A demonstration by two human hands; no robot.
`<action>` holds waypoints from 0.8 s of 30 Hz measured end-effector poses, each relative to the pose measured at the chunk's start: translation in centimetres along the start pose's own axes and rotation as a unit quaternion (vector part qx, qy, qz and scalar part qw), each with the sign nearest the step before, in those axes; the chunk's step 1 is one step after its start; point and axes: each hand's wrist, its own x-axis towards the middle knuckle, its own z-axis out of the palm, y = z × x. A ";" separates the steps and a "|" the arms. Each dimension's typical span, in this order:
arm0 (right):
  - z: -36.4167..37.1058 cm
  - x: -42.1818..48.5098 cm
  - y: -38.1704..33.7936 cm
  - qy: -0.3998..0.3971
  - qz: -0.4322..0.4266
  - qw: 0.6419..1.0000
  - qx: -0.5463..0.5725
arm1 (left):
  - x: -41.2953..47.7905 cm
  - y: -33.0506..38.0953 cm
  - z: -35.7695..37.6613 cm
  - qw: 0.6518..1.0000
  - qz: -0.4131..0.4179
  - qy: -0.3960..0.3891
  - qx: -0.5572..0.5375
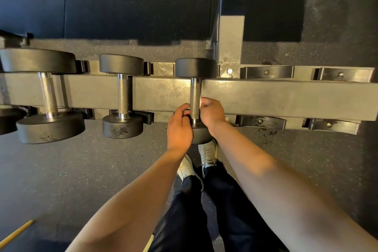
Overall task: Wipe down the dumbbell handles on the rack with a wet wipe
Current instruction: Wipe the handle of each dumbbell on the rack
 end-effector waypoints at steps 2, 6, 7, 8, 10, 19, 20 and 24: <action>0.3 -0.4 0.5 -0.014 -0.001 0.997 -0.076 | -0.3 -0.8 -0.1 1.000 0.017 -0.006 0.009; 0.3 -1.1 0.6 -0.020 0.005 0.978 -0.206 | -0.5 -1.5 -0.2 1.000 0.002 -0.002 -0.004; 0.2 -1.2 0.4 -0.027 0.014 0.971 -0.239 | -0.8 -1.5 -0.3 1.000 -0.001 -0.005 -0.005; 0.1 -1.5 0.3 -0.031 0.016 0.961 -0.274 | -1.1 -1.6 -0.3 1.000 -0.005 -0.008 -0.006; 0.0 -1.9 0.3 -0.017 0.014 0.946 -0.325 | -1.8 -1.4 -0.5 1.000 -0.018 -0.017 -0.002; -1.0 -5.3 -1.2 0.007 0.015 0.954 -0.299 | -3.1 0.2 -1.9 0.997 -0.054 -0.059 0.021; -0.9 -5.7 -1.5 -0.002 0.018 0.957 -0.291 | -3.4 0.6 -2.0 0.996 -0.061 -0.060 0.013; -0.7 -7.9 -2.9 -0.071 0.025 0.989 -0.125 | -4.5 2.0 -3.4 0.994 -0.082 -0.067 -0.002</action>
